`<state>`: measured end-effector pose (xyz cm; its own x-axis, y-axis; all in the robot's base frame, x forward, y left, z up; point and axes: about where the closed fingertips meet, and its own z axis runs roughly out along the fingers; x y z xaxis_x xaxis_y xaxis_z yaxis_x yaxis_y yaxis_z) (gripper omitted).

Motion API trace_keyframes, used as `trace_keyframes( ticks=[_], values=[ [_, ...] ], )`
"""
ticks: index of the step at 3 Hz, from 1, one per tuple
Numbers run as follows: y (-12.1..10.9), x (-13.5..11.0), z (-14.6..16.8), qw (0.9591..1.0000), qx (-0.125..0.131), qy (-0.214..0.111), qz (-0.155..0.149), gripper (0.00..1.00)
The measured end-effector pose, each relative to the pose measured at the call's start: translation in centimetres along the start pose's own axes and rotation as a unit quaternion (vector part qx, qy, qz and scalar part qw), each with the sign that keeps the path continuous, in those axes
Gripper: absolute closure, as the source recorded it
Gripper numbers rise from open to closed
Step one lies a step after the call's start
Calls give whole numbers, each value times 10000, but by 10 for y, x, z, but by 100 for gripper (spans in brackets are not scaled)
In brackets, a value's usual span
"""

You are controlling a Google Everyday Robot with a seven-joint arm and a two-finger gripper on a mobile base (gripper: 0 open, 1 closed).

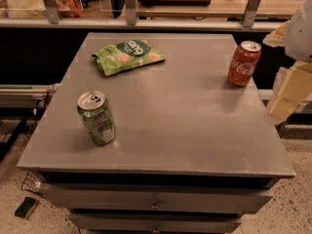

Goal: Move coke can near green rice chip bag

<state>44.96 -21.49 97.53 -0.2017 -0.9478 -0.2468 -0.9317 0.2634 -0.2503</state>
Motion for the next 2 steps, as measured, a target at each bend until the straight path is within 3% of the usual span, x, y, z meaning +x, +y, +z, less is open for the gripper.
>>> trace_keyframes(
  ticks=[1, 2],
  values=[
    [-43, 14, 12, 9989, 75, -438, 164, 0],
    [-115, 53, 42, 9942, 91, -933, 521, 0]
  ],
)
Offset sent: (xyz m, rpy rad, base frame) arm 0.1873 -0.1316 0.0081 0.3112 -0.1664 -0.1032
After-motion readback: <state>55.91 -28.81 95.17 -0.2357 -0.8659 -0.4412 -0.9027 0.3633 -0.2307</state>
